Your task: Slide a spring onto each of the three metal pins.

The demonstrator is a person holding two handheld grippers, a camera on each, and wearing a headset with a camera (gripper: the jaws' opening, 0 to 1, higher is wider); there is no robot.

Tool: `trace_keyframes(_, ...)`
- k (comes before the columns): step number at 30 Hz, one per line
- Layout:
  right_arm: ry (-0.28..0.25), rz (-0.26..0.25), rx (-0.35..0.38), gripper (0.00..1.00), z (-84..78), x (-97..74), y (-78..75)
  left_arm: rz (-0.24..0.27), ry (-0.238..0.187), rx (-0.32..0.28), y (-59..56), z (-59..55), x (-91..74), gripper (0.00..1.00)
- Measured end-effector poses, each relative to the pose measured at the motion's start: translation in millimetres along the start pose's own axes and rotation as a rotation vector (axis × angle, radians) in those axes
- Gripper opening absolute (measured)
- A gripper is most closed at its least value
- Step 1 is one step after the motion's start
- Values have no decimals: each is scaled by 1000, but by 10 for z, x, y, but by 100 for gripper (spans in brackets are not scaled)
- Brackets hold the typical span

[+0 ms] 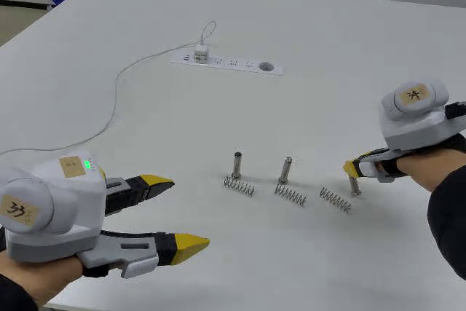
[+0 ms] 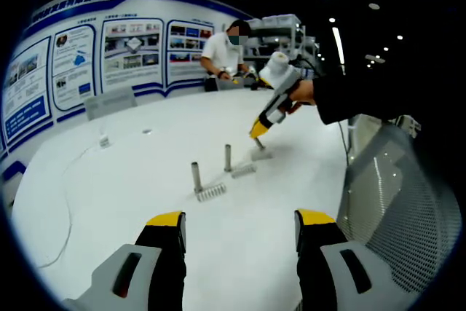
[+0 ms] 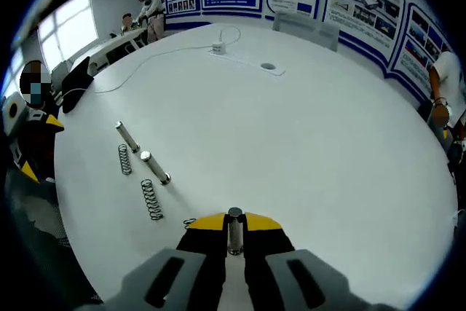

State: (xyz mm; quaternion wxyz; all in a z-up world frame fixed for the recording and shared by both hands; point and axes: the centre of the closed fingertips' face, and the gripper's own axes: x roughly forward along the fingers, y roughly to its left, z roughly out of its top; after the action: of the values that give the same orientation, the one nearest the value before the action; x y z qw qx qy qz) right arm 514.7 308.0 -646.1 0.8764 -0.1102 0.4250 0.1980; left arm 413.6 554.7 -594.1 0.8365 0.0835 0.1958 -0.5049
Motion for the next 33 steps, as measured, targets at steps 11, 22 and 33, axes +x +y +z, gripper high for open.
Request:
trace_keyframes(11,-65,16,2,9,35,-18,73,-2,3,2,-2,-4,0,62)
trace_keyframes(22,-94,32,8,9,27,-66,145,-5,6,5,-12,-4,-3,62)
trace_keyframes(33,-88,41,-32,9,25,-68,186,-8,8,9,-35,4,-2,62)
